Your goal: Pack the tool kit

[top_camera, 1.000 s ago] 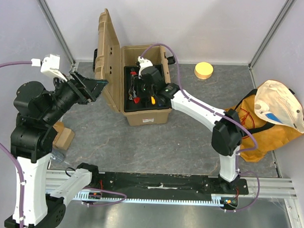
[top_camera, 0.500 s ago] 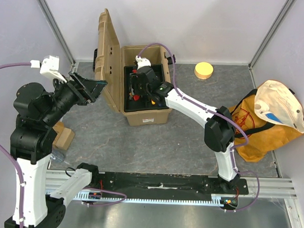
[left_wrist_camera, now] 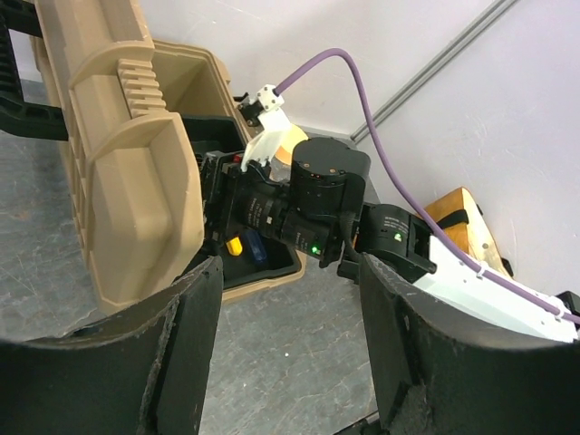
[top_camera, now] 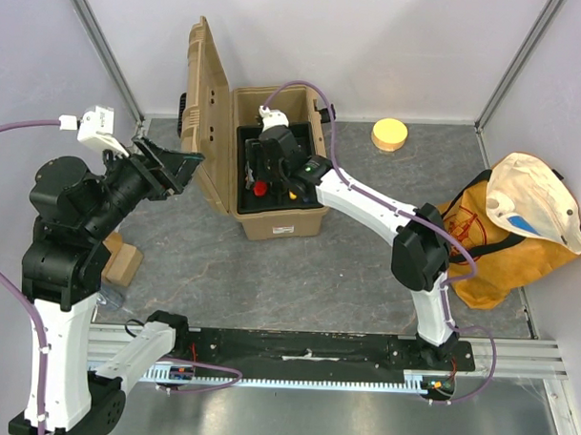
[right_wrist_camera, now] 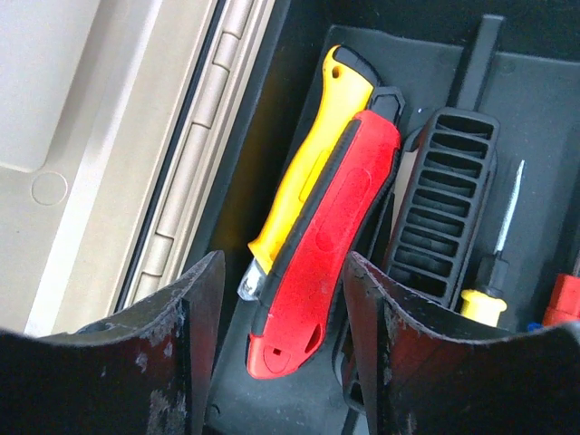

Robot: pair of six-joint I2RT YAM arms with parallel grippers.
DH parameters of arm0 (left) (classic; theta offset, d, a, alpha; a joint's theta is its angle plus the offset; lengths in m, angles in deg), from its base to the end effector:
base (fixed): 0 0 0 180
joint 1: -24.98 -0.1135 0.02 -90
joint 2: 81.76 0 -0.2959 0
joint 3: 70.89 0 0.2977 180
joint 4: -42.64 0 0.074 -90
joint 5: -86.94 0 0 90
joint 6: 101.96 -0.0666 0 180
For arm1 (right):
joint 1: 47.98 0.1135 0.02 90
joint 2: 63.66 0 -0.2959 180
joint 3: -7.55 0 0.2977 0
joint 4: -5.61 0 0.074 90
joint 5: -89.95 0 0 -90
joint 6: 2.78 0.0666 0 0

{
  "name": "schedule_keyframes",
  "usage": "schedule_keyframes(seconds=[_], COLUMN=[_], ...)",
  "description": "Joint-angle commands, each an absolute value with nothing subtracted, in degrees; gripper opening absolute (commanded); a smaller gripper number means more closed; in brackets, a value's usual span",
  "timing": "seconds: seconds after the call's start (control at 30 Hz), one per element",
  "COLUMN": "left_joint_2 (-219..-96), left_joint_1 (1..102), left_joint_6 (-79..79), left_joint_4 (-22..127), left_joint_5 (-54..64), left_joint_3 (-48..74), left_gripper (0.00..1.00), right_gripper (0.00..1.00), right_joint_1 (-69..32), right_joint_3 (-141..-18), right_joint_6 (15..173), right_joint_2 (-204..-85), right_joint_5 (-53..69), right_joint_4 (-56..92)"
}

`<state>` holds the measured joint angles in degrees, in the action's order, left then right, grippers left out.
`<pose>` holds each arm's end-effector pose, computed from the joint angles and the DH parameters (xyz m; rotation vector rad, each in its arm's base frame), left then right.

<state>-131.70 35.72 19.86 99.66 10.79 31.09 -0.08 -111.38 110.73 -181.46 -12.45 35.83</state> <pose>0.1452 -0.0438 0.5627 -0.1250 1.7074 -0.7586 0.3975 0.4186 0.3135 -0.3134 2.0870 0.5369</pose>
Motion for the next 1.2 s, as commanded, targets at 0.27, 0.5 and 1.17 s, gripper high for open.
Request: schedule_keyframes(seconds=[0.27, 0.5, 1.17], left_joint_2=[-132.2, -133.5, -142.7], left_joint_1=[35.7, 35.7, 35.8], left_joint_6=[18.7, 17.6, 10.1], left_joint_4=[100.3, 96.2, 86.4], left_joint_5=[-1.5, -1.7, 20.7], left_joint_3=[30.4, 26.9, 27.1], left_gripper=[0.67, 0.67, 0.43], right_gripper=[0.64, 0.68, 0.43], right_joint_1=[-0.6, -4.0, -12.6], right_joint_3=[-109.8, -88.0, -66.6], right_joint_6=[109.3, 107.5, 115.3], right_joint_2=[-166.6, -149.8, -137.7], right_joint_5=[-16.2, -19.2, -12.8], right_joint_4=[37.8, 36.2, 35.4])
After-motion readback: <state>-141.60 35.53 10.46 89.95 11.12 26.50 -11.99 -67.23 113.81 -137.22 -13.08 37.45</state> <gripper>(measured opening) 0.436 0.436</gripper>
